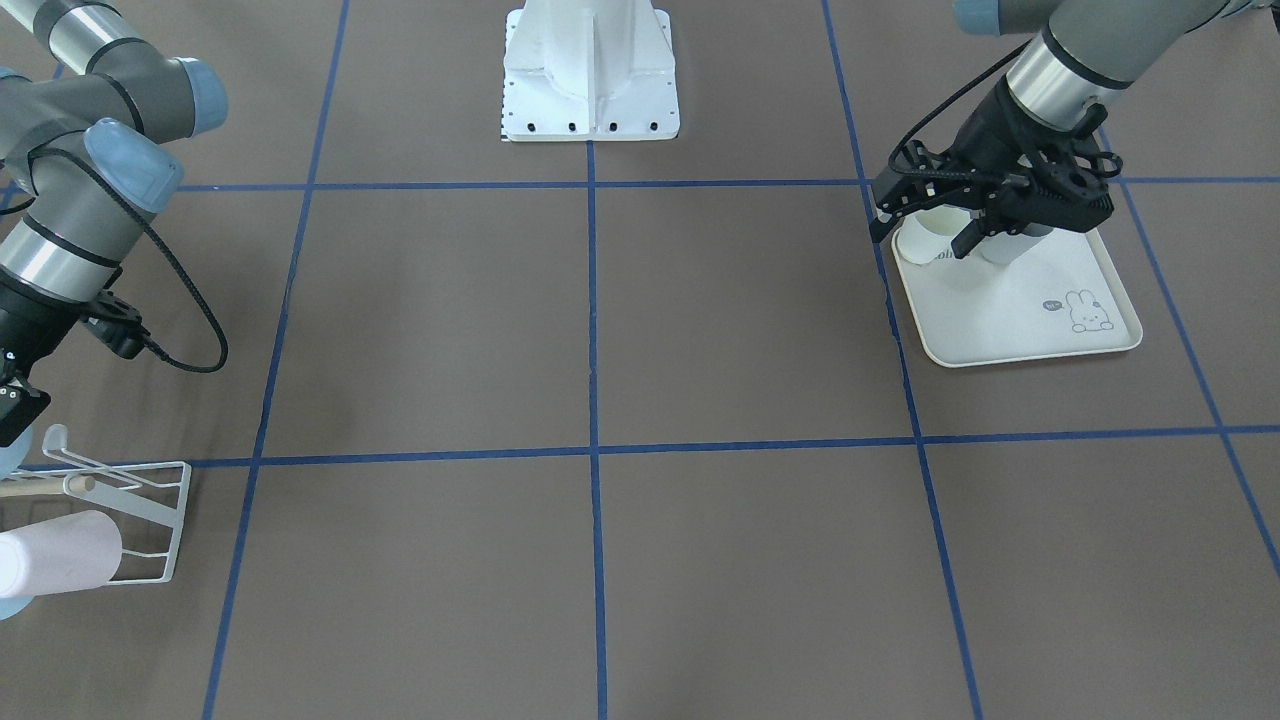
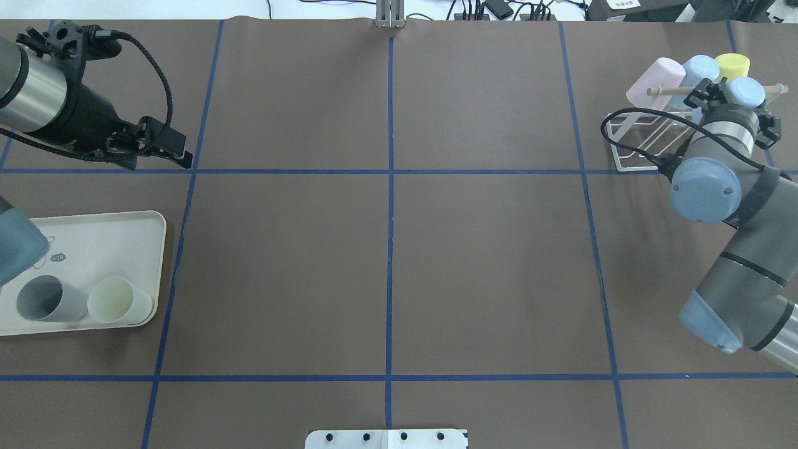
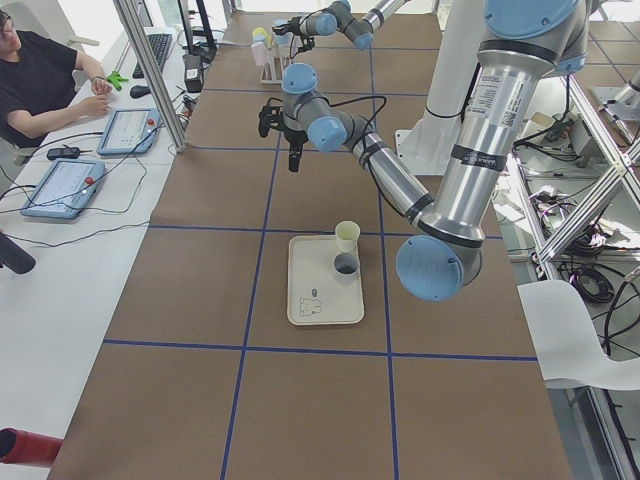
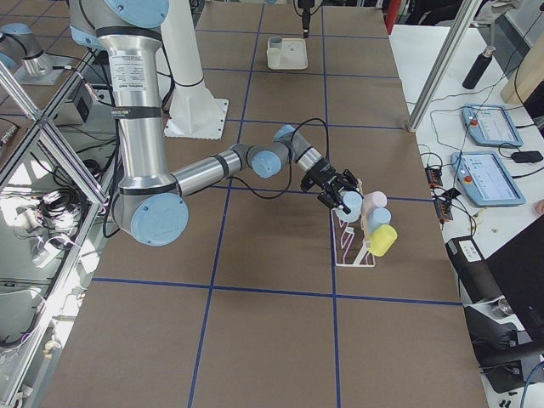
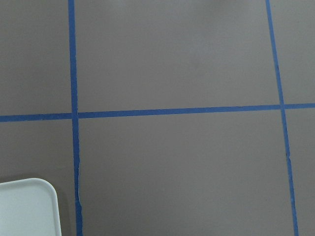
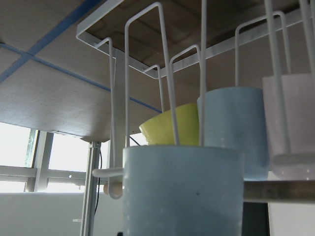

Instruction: Transfer IKEA cup to right arm and place on rack

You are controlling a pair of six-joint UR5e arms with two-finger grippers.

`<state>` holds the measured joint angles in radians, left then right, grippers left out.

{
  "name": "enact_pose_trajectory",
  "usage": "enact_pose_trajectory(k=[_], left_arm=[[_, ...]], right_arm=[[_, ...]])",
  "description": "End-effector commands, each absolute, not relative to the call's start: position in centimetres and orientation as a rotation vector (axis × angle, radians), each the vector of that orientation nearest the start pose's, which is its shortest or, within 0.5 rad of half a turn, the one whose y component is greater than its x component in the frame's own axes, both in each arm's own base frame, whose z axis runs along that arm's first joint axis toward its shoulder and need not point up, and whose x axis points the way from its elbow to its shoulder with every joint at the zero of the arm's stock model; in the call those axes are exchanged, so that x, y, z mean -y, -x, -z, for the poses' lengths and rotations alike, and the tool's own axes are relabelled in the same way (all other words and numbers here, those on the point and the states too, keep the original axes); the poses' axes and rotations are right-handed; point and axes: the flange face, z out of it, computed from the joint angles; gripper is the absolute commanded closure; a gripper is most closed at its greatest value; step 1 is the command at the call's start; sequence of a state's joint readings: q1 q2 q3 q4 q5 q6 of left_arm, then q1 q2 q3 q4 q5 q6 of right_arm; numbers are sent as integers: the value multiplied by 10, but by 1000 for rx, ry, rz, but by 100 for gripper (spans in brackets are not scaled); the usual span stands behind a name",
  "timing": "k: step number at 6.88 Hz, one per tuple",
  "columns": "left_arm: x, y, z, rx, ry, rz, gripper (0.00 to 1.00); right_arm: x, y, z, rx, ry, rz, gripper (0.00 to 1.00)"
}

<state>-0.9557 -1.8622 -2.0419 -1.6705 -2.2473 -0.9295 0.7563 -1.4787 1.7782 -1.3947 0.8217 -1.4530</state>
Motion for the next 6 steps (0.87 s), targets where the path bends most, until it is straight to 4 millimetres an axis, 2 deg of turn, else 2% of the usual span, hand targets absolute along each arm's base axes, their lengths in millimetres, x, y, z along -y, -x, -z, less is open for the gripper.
enact_pose_trajectory(k=[1, 2, 4, 5, 6], left_arm=[[473, -247, -272, -1030, -150, -3, 0], [473, -247, -272, -1030, -150, -3, 0], [473, -247, -272, -1030, -150, -1, 0], [473, -247, -272, -1029, -152, -2, 0], [474, -245, -274, -1021, -167, -16, 0]], right_arm=[[514, 252, -490, -1000, -231, 1937, 20], [514, 253, -491, -1000, -230, 1940, 14], [514, 254, -489, -1000, -237, 1937, 13], [518, 258, -476, -1002, -268, 1915, 13], [523, 265, -448, -998, -333, 1884, 13]])
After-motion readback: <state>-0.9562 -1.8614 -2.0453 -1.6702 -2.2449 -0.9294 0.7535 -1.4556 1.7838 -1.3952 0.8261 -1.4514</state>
